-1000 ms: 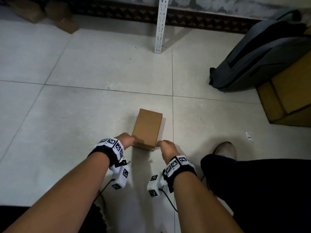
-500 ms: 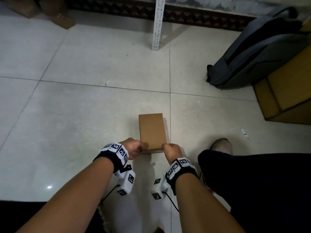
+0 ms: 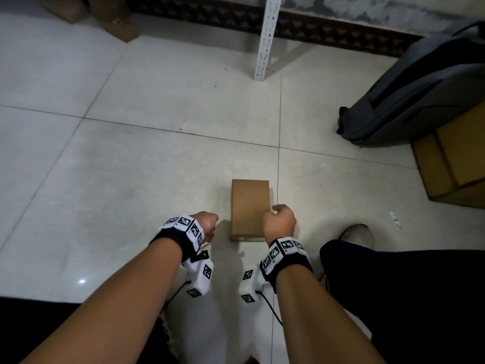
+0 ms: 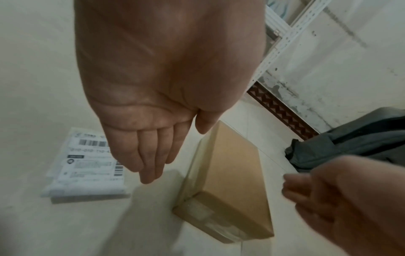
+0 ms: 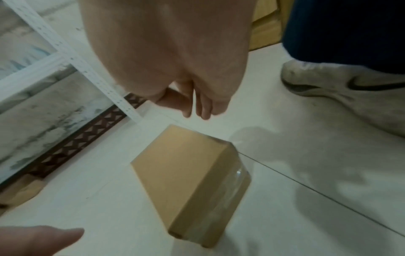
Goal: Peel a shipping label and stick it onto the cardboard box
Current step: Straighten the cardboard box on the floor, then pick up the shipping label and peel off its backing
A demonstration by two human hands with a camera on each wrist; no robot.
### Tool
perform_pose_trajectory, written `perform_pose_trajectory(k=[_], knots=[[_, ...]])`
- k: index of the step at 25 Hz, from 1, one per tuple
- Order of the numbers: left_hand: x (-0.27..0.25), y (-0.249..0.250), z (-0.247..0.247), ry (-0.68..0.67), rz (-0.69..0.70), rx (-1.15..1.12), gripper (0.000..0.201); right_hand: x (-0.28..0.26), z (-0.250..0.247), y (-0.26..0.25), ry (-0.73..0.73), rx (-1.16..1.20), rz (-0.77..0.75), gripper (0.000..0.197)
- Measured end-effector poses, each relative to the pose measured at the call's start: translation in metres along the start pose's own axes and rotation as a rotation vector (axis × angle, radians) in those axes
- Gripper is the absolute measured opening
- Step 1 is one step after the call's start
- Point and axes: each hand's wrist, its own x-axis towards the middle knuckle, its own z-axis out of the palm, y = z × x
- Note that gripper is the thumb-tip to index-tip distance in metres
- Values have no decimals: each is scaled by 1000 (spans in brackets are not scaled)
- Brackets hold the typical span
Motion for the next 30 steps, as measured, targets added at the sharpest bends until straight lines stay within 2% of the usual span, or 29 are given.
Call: perform_pose_trajectory(k=[1,4,6,8,13,15,21,25,28,29,30], knots=[[4,-6,-7,12,-3,-22,31,0,7,-10,9,70,-57,38],[1,-26,-28,5,-39,-57,20,-8,34,-35,-126,139,-214,39],[-9,-44,-37,-22,-80,-96,25,-16,49,-38,-186,34,-343,40],[-17,-62,-45,-56,-151,-169,35,-23,68,-30,-255,-103,-400,42],[-7,-90,-66,-20,-228,-195,34,-34,121,9,-521,-306,-346,32],[0,-98,-66,-25,-206,-206,35,-40,133,28,-591,-324,-296,35],[4,-101,-54,-31,-120,-226,30,-45,154,43,-588,-282,-252,41],[19,-103,-39,72,-63,-189,25,-49,160,35,-597,-176,-291,33],[27,-105,-37,99,-7,-257,44,-48,164,34,-623,-165,-299,36],[28,-106,-40,107,3,-212,42,-47,164,34,-628,-173,-295,40],[29,-105,-43,119,11,-149,26,-46,165,35,-622,-174,-288,44]])
